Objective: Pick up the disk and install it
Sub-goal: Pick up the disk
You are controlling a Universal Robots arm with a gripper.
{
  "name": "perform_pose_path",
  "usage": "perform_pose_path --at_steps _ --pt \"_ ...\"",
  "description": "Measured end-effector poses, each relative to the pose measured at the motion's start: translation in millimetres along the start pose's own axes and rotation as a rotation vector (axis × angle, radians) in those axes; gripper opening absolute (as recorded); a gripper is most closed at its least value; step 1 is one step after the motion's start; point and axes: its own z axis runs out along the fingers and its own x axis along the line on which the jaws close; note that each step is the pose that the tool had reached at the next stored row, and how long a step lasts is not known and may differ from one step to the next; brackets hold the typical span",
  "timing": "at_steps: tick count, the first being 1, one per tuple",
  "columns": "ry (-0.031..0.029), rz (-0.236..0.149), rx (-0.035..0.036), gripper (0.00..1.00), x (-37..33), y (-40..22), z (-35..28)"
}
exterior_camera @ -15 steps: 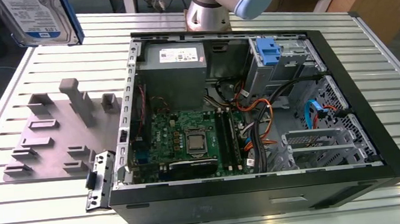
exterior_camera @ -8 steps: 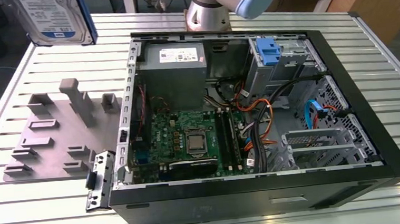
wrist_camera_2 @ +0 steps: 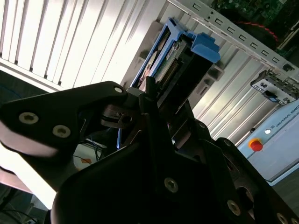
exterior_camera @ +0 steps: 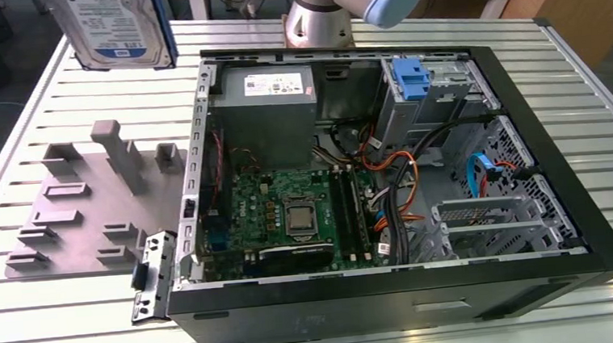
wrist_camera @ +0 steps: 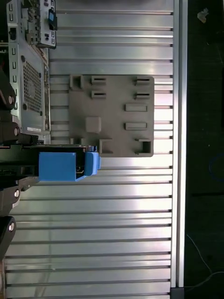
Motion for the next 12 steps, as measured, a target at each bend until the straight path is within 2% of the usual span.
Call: perform_pose_path --at_steps 12 --pt "0.0 0.0 0.0 0.35 -1.3 -53.7 0.8"
